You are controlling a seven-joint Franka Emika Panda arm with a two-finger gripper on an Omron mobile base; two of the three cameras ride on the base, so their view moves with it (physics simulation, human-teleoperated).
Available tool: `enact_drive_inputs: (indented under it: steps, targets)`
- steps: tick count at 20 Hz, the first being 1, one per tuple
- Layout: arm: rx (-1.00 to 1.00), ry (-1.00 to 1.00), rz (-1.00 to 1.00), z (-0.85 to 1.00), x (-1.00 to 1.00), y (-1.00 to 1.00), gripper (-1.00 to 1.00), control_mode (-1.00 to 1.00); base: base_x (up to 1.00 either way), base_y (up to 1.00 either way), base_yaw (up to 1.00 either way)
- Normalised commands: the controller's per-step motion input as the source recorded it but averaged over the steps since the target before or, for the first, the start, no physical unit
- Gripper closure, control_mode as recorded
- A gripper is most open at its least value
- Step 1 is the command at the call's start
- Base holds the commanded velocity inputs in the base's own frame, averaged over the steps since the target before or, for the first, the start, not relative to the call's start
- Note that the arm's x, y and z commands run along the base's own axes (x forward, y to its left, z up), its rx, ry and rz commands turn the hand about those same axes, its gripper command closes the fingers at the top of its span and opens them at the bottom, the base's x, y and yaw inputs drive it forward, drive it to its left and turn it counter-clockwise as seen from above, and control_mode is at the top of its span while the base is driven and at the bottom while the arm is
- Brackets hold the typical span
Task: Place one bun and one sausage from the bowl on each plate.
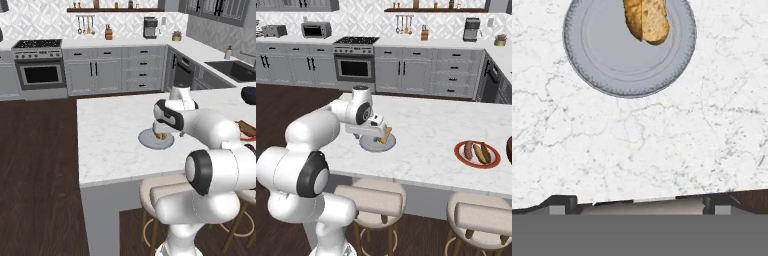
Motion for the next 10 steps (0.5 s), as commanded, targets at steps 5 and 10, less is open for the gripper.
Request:
enact_drive_inputs:
  steps: [5, 10]
  targets:
    - [0.0, -0.01, 0.0, 0.04, -0.01, 0.0, -1.0, 1.0, -0.27, -0.09, 0.0]
    - [0.0, 0.0, 0.0, 0.0, 0.0, 0.0, -1.0, 1.0, -0.36, -0.92, 0.0]
